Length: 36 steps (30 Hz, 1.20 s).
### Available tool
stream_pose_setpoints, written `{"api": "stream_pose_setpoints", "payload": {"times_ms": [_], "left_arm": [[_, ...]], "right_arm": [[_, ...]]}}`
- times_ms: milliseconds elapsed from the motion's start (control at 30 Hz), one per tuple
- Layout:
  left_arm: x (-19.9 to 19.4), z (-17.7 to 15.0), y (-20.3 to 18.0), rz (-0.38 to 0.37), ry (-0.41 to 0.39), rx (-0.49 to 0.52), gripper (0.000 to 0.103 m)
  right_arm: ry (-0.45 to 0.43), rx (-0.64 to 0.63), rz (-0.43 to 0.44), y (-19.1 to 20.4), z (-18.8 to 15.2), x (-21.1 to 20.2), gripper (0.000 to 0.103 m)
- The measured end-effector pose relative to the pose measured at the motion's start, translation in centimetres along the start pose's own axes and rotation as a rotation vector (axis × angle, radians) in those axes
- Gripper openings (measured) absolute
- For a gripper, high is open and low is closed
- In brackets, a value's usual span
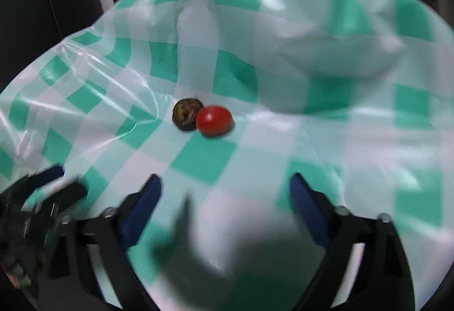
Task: Organize fruits
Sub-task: 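Grasp the last cherry tomato with the right tool while the left tool grasps a water chestnut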
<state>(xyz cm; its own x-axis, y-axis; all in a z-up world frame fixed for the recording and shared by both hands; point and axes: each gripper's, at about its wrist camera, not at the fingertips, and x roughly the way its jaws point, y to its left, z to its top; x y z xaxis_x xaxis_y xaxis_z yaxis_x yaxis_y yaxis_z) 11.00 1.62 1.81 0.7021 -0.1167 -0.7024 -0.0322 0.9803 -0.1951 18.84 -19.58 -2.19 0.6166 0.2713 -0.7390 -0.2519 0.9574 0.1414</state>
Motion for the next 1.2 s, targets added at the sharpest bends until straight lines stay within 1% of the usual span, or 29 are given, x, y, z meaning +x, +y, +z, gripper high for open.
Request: {"api": "stream_pose_setpoints", "payload": {"times_ms": [33, 67, 100, 167, 233, 333, 400, 533, 567, 600, 633, 667, 733, 800, 867, 900, 967, 1000, 1100, 1200], "left_arm": [[0.2, 0.0, -0.2, -0.002, 0.009, 0.006, 0.099], [0.3, 0.0, -0.3, -0.005, 0.012, 0.012, 0.099], [0.4, 0.0, -0.3, -0.005, 0.009, 0.012, 0.099], [0.3, -0.1, -0.3, -0.010, 0.007, 0.007, 0.099], [0.4, -0.1, -0.3, -0.012, 0.012, 0.005, 0.099], [0.2, -0.2, -0.4, -0.009, 0.010, 0.013, 0.099], [0.3, -0.2, -0.5, -0.012, 0.012, 0.015, 0.099], [0.3, -0.2, -0.4, -0.017, 0.012, 0.011, 0.099], [0.3, -0.2, -0.4, -0.021, 0.014, 0.010, 0.099], [0.4, -0.2, -0.4, -0.022, 0.016, 0.008, 0.099], [0.4, -0.2, -0.3, -0.024, 0.018, 0.005, 0.099], [0.4, -0.3, -0.3, -0.027, 0.017, 0.002, 0.099], [0.4, -0.3, -0.3, -0.028, 0.017, 0.000, 0.099], [0.4, -0.3, -0.2, -0.029, 0.017, -0.003, 0.099], [0.4, -0.3, -0.2, -0.029, 0.016, -0.009, 0.099], [0.4, -0.3, -0.1, -0.030, 0.016, -0.010, 0.099], [0.5, -0.2, -0.1, -0.028, 0.019, -0.010, 0.099], [0.6, -0.2, -0.2, -0.028, 0.021, -0.008, 0.099], [0.8, -0.1, -0.4, -0.030, 0.036, 0.003, 0.099], [1.2, -0.2, -0.8, -0.047, 0.069, 0.030, 0.099]], "right_arm": [[0.020, -0.007, 0.001, 0.0, 0.8, 1.1, 0.079], [0.038, -0.014, 0.009, 0.0, 1.4, 1.9, 0.070], [0.060, -0.028, 0.014, 0.1, 2.1, 3.0, 0.063], [0.093, -0.052, 0.020, 0.4, 3.0, 4.5, 0.059], [0.123, -0.101, 0.022, 1.2, 3.6, 5.6, 0.058], [0.126, -0.163, -0.006, 2.3, 4.2, 6.5, 0.058], [0.134, -0.166, -0.018, 2.4, 4.8, 7.3, 0.056], [0.136, -0.149, -0.016, 2.1, 5.5, 7.9, 0.056], [0.135, -0.152, -0.017, 2.2, 5.5, 7.9, 0.055], [0.134, -0.152, -0.010, 2.2, 5.5, 7.9, 0.048], [0.126, -0.151, -0.014, 2.1, 5.4, 7.7, 0.043], [0.123, -0.142, -0.010, 2.0, 5.2, 7.4, 0.041], [0.093, -0.107, -0.007, 1.3, 4.7, 6.4, 0.040], [0.054, -0.040, 0.008, 0.3, 4.1, 4.8, 0.040], [0.012, 0.000, 0.013, -0.2, 2.8, 2.7, 0.040], [-0.021, 0.027, 0.014, -0.6, 1.5, 0.9, 0.040], [-0.048, 0.063, 0.005, -1.0, -0.4, -1.1, 0.040], [-0.068, 0.082, -0.014, -1.4, -1.7, -2.6, 0.041], [-0.113, 0.120, -0.056, -1.9, -3.7, -5.1, 0.041], [-0.161, 0.197, -0.045, -3.0, -4.6, -6.3, 0.041]]}}
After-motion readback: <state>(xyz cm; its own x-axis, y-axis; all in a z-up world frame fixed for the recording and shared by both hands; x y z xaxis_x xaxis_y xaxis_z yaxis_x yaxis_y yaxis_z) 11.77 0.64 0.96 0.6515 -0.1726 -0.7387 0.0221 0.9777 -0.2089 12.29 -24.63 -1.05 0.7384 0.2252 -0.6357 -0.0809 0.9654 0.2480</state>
